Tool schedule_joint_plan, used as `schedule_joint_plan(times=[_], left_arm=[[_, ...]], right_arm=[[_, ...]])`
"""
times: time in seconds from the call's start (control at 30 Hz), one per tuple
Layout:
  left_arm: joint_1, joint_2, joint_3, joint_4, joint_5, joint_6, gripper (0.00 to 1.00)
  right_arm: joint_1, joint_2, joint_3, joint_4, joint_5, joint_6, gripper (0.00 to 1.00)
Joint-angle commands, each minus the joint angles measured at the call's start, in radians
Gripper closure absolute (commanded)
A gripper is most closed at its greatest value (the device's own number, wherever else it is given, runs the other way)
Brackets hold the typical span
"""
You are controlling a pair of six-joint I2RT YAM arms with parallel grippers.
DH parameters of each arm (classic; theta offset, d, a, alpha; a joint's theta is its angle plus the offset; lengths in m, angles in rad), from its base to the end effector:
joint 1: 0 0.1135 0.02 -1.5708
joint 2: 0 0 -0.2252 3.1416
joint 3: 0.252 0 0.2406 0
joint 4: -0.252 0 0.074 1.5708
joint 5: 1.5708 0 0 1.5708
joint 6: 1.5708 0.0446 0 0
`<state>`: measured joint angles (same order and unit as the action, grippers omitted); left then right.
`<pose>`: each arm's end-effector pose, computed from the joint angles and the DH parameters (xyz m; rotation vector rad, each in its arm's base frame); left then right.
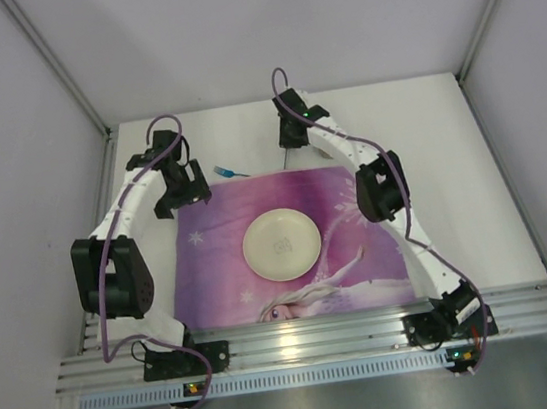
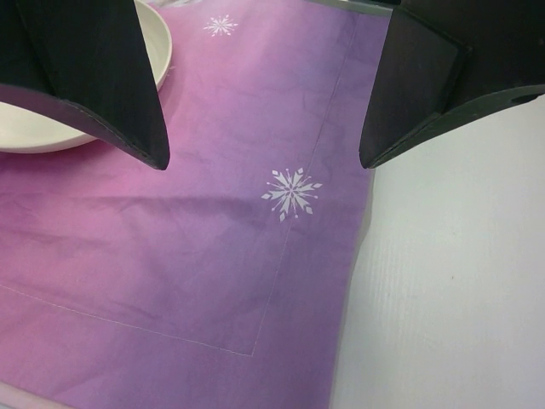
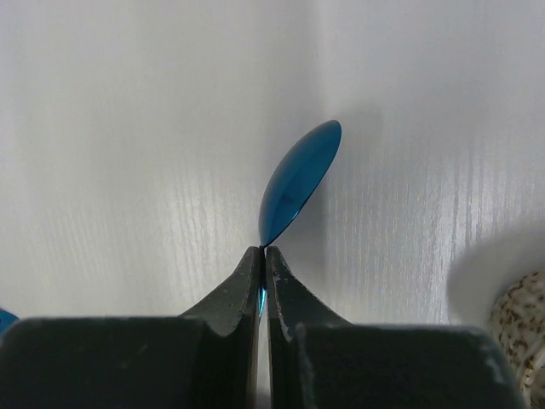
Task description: Set the dinner table for one person
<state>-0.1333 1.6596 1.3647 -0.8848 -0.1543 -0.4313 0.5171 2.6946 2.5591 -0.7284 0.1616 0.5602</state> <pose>0.3234 -0.0365 0.2183 -0.4455 2.6872 0.0519 0.4718 0.2601 0.1491 0.1255 2.4377 0.2922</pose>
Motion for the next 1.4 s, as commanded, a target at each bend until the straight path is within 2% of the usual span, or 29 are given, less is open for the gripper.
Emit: schedule_joint_plan(times=[0.0, 0.17, 0.33, 0.53, 0.63, 0.73, 0.77, 0.83, 0.87, 1.0, 1.13, 1.37], left_arm=[[-0.003, -0.04, -0.01, 0.014, -0.002, -0.018, 0.01], [-0.003, -0.063, -0.012, 0.009, -0.001, -0.008, 0.01], [-0.002, -0.06, 0.022, 0.0, 0.019, 0.02, 0.01], [-0.003, -0.05, 0.042, 0.01, 0.041, 0.057, 0.01], [-0.003, -0.044, 0.033, 0.029, 0.074, 0.065, 0.01], [-0.003, -0.052, 0.005, 0.058, 0.101, 0.071, 0.01], [-0.003, -0.058, -0.01, 0.072, 0.114, 0.071, 0.01], [-0.003, -0.064, -0.029, 0.081, 0.127, 0.071, 0.01], [-0.003, -0.073, -0.036, 0.087, 0.134, 0.071, 0.01], [-0.003, -0.101, -0.088, 0.116, 0.177, 0.065, 0.01], [-0.003, -0.126, -0.127, 0.124, 0.199, 0.066, 0.01], [-0.003, -0.198, -0.157, 0.083, 0.196, 0.091, 0.01]], right_arm=[[0.003, 0.016, 0.035, -0.029, 0.021, -0.025, 1.0], [-0.035, -0.073, 0.027, 0.058, 0.064, -0.023, 1.0], [-0.058, -0.272, -0.046, 0.153, 0.128, -0.089, 1.0], [-0.054, -0.49, -0.147, 0.063, 0.165, -0.181, 1.0], [-0.036, -0.623, -0.304, -0.029, 0.209, -0.209, 1.0], [-0.023, -0.768, -0.546, -0.094, 0.24, -0.197, 1.0], [-0.022, -0.838, -0.688, -0.129, 0.239, -0.184, 1.0], [-0.008, -0.904, -0.833, -0.15, 0.248, -0.177, 1.0], [0.001, -0.933, -0.969, -0.163, 0.256, -0.174, 1.0], [0.058, -1.062, -1.227, -0.184, 0.32, -0.122, 1.0], [0.121, -1.062, -1.321, -0.187, 0.366, -0.068, 1.0], [0.204, -0.909, -1.287, -0.203, 0.391, -0.011, 1.0]])
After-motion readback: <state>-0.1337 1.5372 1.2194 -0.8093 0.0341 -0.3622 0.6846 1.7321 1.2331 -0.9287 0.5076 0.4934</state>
